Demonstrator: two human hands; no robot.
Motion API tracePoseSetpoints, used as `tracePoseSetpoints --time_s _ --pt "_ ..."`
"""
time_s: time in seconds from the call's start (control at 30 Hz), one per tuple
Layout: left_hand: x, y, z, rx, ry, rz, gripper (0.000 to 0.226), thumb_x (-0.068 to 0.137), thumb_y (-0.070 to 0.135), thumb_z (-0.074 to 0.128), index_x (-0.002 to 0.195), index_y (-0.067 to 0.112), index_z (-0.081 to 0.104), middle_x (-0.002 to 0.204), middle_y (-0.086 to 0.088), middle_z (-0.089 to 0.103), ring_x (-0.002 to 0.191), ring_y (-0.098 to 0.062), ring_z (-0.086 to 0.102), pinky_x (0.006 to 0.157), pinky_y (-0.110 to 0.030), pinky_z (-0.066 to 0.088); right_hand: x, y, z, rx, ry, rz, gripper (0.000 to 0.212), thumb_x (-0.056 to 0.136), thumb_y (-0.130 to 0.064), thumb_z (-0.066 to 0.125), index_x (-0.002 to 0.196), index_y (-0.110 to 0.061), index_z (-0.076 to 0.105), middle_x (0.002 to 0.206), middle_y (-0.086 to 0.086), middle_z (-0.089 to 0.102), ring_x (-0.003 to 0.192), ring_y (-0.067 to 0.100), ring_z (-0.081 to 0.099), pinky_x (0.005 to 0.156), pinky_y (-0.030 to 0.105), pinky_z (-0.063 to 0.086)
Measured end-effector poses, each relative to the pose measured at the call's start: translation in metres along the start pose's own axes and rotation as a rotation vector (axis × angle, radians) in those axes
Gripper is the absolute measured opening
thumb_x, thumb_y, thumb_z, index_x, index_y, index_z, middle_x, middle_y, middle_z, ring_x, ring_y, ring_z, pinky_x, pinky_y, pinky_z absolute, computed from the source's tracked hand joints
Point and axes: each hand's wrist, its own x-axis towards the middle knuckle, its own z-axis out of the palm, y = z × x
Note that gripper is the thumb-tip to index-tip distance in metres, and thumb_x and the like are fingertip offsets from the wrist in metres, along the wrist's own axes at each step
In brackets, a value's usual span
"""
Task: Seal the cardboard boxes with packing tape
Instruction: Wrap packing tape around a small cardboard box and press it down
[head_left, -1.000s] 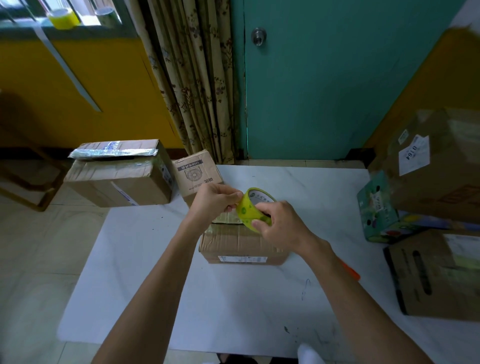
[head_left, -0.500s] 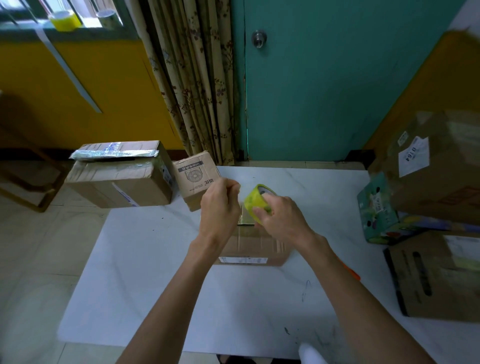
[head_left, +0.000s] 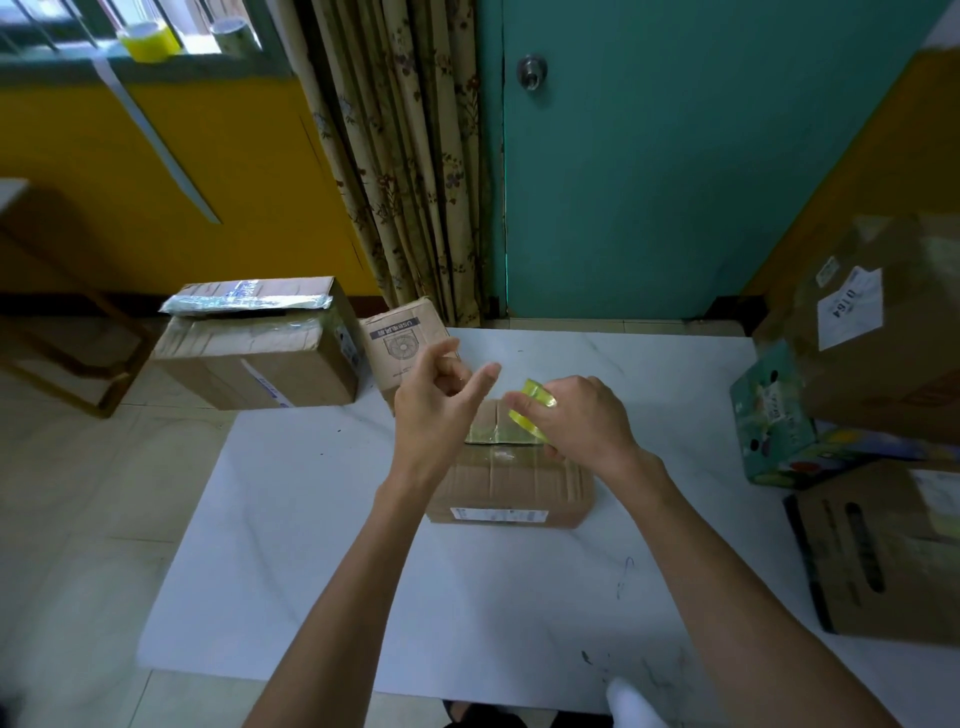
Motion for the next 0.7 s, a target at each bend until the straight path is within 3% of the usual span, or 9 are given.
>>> tracePoseSetpoints --time_s 0.07,0.2,0.37,0.47,0.53,0.7 --pt "0.004 -0.001 -0.006 -0.007 -0.032 -0.074 0.045 0.086 0.018 0.080 0.128 0.016 0.064 0.087 -0.006 0.066 0.079 -0.013 0.066 0.079 -0.024 0.059 0.001 -0.002 -0.002 -0.017 0.000 -0.009 0.067 0.088 -0.072 0.046 0.065 -0.012 0.061 0.057 0.002 0.061 0.056 0.020 0.062 0.061 0.037 0.054" --pt "0.009 -0.001 -0.020 -0.091 -0.036 -0.134 0.016 0.084 -0.002 0.076 0.099 0.004 0.079 0.094 -0.014 0.073 0.072 -0.010 0.068 0.069 -0.023 0.057 -0.001 0.000 -0.007 0.101 -0.127 -0.065 0.060 0.088 -0.065 0.056 0.061 -0.012 0.061 0.052 0.004 0.064 0.050 0.018 0.064 0.057 0.038 0.056" --pt "0.019 -0.008 -0.042 -0.161 0.015 -0.197 0.012 0.085 0.006 0.076 0.097 0.006 0.079 0.093 -0.013 0.075 0.072 -0.016 0.068 0.069 -0.024 0.058 -0.008 0.000 -0.008 0.406 -0.239 -0.160 0.037 0.096 -0.034 0.063 0.064 -0.014 0.061 0.051 0.002 0.064 0.045 0.018 0.066 0.049 0.030 0.052" --pt "0.023 -0.011 -0.048 -0.101 0.037 -0.196 0.016 0.087 0.008 0.075 0.101 0.001 0.078 0.099 -0.013 0.075 0.079 -0.021 0.070 0.070 -0.024 0.059 -0.006 -0.010 -0.006 0.372 -0.197 -0.124 0.044 0.095 -0.041 0.063 0.060 -0.014 0.061 0.048 -0.001 0.061 0.043 0.011 0.063 0.045 0.025 0.047" --pt "0.023 -0.011 -0.050 -0.116 0.082 -0.197 0.016 0.087 0.007 0.075 0.101 0.000 0.078 0.099 -0.012 0.076 0.079 -0.017 0.072 0.069 -0.023 0.060 0.000 -0.013 -0.009 0.154 -0.140 -0.064 0.055 0.090 -0.053 0.062 0.048 -0.020 0.050 0.037 -0.008 0.051 0.035 0.002 0.052 0.043 0.021 0.034" --pt "0.028 -0.014 -0.060 -0.164 0.118 -0.214 0.012 0.088 0.007 0.075 0.098 0.002 0.078 0.098 -0.012 0.075 0.084 -0.018 0.074 0.068 -0.020 0.058 0.015 -0.010 -0.025 -0.080 -0.124 0.020 0.067 0.079 -0.073 0.062 0.045 -0.017 0.047 0.035 -0.005 0.049 0.033 0.007 0.046 0.046 0.023 0.029"
